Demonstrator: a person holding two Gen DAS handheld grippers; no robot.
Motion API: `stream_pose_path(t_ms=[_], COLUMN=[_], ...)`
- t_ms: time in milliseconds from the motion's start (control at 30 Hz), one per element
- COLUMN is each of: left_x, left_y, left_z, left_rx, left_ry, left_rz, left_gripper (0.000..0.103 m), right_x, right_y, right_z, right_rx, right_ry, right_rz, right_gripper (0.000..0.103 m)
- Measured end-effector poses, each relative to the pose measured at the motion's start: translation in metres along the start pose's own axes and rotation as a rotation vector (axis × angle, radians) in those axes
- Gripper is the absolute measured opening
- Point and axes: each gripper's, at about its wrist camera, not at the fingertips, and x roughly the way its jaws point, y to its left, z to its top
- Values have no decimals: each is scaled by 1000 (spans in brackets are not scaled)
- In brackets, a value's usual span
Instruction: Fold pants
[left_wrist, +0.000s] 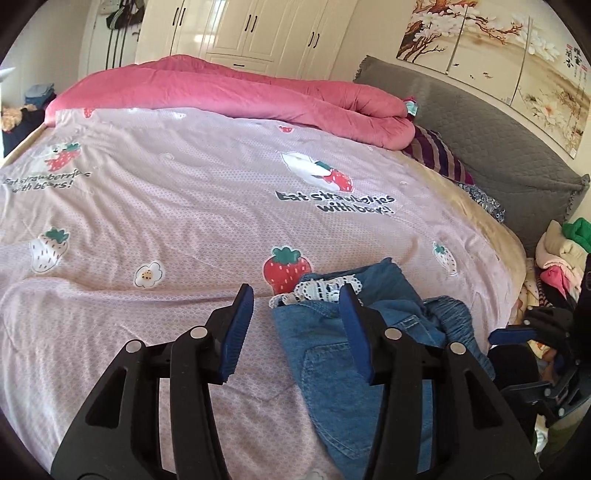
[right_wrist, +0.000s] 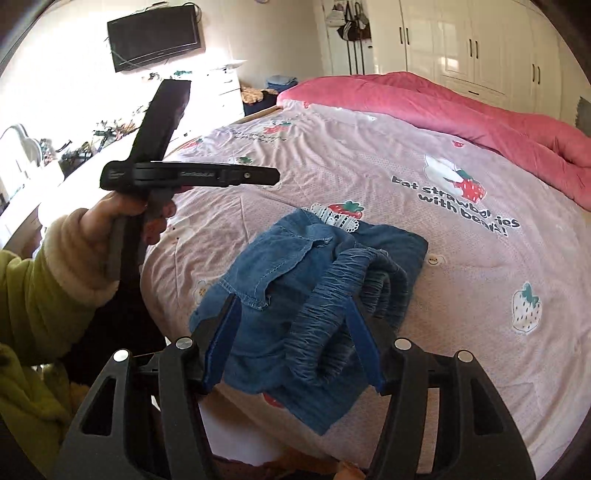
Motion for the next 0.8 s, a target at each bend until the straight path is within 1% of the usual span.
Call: stream_pose_path(t_ms=[100,200,267,367,433,500,633,800], left_x=[-5,-8,-10,-9,-8,-8,-8,-12], left_y=[-7,-13,-18,-23,-26,-29,-33,-35], left_z=[-1,-3,-7,-15,-21,-25,-35,-48], left_rx=[5,22,28,37,41,46,49,41], left_ry=[-7,-10,-10,4,14,20,34,47], left_rz=[0,6,8,16,18,21,27,34], left_gripper=[44,45,45,46,49,50,50,54], right_x=[3,5,6,7,6,3,-3,-8], right_y=[4,7,4,-2,-6,-9,-11,-6], right_z=[-3,-6,-7,-9,-11,-13,-15,-16], right_rx=[6,-2,25,56,75,91,105,95], right_ry=[-3,4,3,8,9,3,-16,-22], right_rz=[4,-35,-46,-85,-102,-112,-120,-94], right_gripper=[58,58,58,58,58,58,58,58])
